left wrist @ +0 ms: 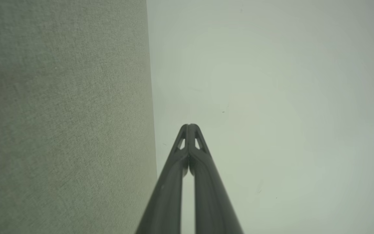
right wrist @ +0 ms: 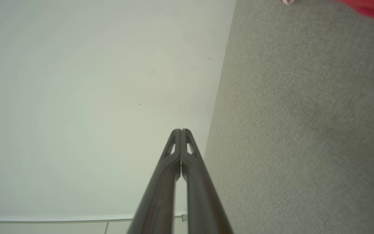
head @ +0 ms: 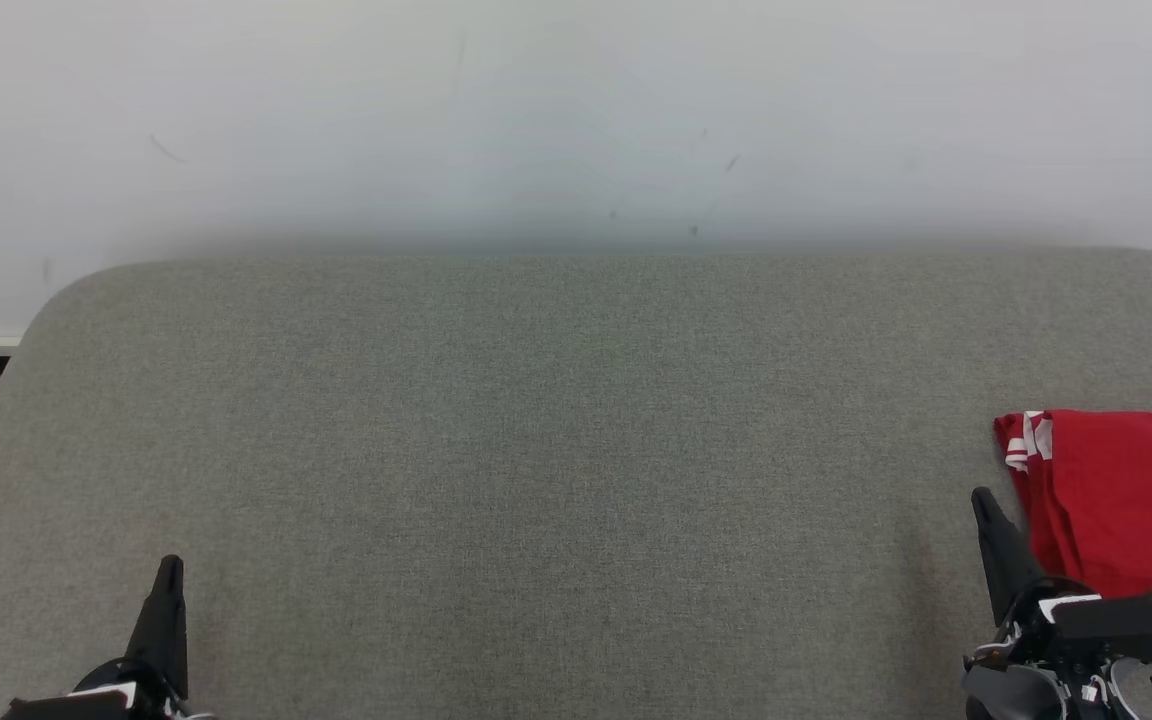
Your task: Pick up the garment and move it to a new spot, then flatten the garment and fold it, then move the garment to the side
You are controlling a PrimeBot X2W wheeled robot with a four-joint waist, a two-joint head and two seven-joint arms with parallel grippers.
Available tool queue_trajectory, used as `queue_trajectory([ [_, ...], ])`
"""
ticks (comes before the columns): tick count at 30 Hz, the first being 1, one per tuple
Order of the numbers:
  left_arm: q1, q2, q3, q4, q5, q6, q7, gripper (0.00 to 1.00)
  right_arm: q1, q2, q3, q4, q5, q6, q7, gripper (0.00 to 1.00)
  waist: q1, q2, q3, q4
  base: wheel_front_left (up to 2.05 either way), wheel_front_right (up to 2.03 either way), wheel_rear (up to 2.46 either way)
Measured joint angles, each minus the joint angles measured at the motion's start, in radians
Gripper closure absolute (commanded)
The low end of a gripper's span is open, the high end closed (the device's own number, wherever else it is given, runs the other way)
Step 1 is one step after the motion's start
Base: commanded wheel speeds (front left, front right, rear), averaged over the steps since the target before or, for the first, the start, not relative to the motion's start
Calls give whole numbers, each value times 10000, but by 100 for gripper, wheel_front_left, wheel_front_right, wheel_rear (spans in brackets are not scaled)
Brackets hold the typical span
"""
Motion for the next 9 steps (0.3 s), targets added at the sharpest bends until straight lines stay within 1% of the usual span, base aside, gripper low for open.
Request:
queue_trajectory([
  [9,0,0,0,0,0,0,0,100,0,0,0,0,0,0,0,100,0,0,0,0,0,0,0],
])
